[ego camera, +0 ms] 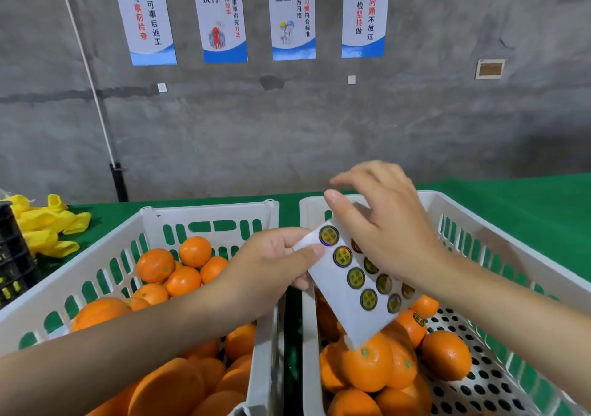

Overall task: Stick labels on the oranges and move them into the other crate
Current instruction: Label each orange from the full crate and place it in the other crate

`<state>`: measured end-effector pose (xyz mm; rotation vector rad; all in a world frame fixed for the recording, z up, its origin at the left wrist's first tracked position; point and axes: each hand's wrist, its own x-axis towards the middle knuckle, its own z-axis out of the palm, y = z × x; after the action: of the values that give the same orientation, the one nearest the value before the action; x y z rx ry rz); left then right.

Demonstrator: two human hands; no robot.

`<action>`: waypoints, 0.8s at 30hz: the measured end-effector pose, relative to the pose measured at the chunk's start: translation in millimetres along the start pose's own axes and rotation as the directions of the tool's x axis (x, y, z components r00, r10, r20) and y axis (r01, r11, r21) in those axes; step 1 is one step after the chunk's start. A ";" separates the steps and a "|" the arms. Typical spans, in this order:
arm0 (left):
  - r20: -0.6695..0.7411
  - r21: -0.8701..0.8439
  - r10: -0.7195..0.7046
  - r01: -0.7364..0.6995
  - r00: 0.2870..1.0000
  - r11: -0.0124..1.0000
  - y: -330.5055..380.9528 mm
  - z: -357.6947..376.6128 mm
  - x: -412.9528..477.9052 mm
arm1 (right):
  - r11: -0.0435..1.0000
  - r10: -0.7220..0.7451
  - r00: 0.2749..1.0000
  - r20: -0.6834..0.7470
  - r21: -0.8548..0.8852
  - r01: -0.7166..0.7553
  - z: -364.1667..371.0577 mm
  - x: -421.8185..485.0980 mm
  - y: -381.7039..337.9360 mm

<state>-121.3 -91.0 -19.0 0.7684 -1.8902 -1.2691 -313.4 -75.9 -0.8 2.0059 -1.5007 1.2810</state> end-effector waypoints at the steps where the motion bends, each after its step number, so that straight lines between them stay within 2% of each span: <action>1: -0.058 0.011 -0.017 0.017 0.998 1.000 -0.2 0.1 1.5 | 0.999 -0.021 0.999 -0.024 -0.039 0.020 -1.2 0.6 -0.6; 5: -0.180 0.021 -0.040 0.044 0.983 0.999 -0.9 -2.6 4.7 | 0.991 -0.123 0.992 0.040 0.064 0.120 -1.4 -1.0 -0.6; 8: -0.172 0.018 -0.043 0.047 0.984 0.999 -0.2 -3.4 3.8 | 0.965 -0.259 0.959 0.118 0.068 0.253 3.6 -6.3 -1.5; 11: -0.159 0.066 -0.034 0.045 0.987 0.997 0.3 -3.8 2.4 | 0.948 -0.318 0.939 0.131 0.079 0.309 6.5 -8.7 -1.4; 16: -0.066 0.121 -0.019 0.027 0.998 0.992 0.2 -6.3 -2.5 | 0.944 -0.323 0.936 0.141 0.121 0.307 4.2 -7.8 0.4; 20: -0.058 0.295 0.081 -0.061 0.995 0.954 -0.8 -5.4 -5.2 | 0.945 -0.319 0.925 0.207 0.146 0.293 3.3 -6.5 -0.1; 24: -0.041 0.382 0.159 -0.132 0.986 0.915 0.3 -7.3 -6.7 | 0.945 -0.284 0.920 0.269 0.238 0.222 1.6 -4.9 0.0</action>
<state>-111.5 -89.3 -18.5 0.8363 -2.1198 -0.7816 -312.8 -74.1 -5.7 2.5293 -1.2074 1.0971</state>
